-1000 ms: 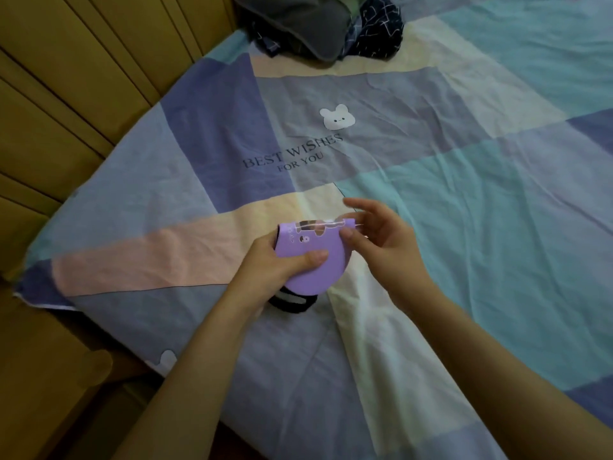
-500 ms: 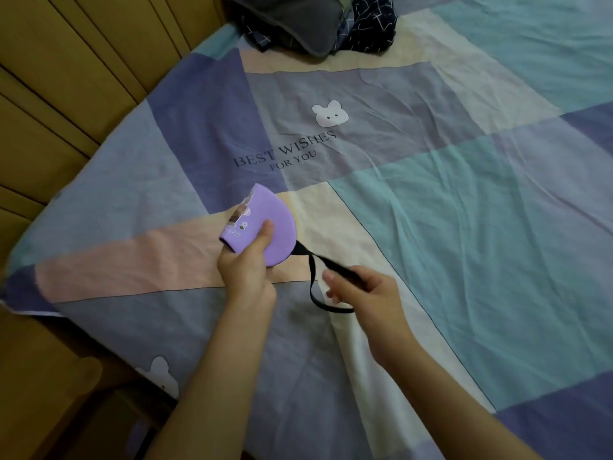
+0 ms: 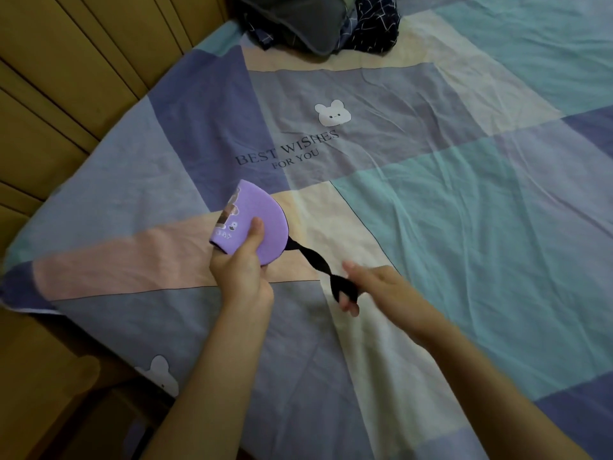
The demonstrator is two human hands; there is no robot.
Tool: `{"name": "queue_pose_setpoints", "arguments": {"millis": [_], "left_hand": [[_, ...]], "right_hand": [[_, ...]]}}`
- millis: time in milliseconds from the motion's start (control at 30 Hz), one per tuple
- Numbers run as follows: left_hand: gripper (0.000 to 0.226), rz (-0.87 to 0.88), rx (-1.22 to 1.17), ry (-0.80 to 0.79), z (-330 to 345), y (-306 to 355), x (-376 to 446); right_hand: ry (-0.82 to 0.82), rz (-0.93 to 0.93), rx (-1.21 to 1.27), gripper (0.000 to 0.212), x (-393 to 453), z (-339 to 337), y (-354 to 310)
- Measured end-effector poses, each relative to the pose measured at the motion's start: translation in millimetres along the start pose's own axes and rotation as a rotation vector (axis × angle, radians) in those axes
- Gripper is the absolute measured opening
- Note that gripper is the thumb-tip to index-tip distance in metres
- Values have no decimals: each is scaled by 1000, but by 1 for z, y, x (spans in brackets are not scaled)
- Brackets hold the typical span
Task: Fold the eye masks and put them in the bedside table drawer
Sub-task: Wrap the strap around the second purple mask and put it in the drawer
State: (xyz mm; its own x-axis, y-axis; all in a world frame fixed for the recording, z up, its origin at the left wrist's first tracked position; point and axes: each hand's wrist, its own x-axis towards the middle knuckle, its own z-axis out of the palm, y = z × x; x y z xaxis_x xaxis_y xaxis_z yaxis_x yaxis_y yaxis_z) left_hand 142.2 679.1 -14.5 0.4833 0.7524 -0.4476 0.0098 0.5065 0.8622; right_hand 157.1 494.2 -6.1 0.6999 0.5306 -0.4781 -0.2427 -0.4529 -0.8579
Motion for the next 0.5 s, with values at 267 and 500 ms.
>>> {"name": "queue_pose_setpoints", "arguments": {"millis": [267, 500], "left_hand": [[39, -73, 152, -195, -12, -13, -4], [44, -167, 281, -469, -12, -15, -12]], "right_hand": [[235, -123, 987, 49, 17, 14, -14], [279, -228, 360, 81, 13, 31, -12]]}}
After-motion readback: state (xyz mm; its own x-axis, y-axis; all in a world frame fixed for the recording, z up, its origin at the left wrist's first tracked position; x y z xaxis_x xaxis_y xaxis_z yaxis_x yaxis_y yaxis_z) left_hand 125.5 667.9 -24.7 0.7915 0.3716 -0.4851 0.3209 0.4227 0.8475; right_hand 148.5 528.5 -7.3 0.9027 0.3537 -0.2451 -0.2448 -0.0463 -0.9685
